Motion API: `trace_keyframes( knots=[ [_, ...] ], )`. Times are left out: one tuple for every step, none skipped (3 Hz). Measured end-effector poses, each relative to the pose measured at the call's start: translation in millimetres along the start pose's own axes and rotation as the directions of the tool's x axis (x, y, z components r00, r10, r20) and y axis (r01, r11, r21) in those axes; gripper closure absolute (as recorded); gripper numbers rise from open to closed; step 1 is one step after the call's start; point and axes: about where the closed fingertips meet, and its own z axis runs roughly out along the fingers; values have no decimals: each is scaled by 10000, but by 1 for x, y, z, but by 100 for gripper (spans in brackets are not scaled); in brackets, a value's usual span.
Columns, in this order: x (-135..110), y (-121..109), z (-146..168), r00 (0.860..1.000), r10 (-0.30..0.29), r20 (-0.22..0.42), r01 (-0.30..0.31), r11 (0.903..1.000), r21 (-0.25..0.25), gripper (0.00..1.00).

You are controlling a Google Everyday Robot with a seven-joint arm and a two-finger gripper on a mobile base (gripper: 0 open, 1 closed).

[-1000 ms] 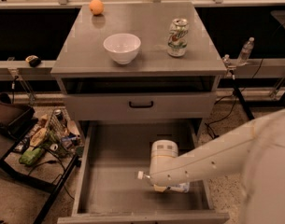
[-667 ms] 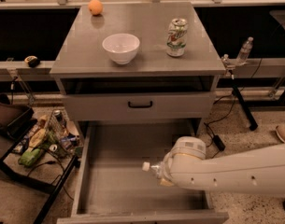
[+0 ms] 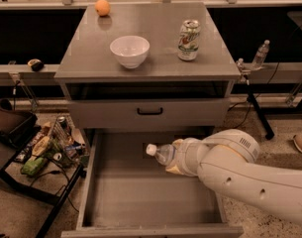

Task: Pick blue plastic bottle from middle drawer and place on counter

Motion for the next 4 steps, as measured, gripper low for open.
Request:
trace_keyframes(
  knots=[
    [0,0,0,10000,0,0,0,10000,0,100],
    [-23,-25,-20,9996,245,114,-251,9981,559,100],
    [-65,-77,-58,9831,1566,951,-1700,9731,1552,100],
    [-90,-129,-92,9510,2707,1496,-2994,9271,2254,100]
  ],
)
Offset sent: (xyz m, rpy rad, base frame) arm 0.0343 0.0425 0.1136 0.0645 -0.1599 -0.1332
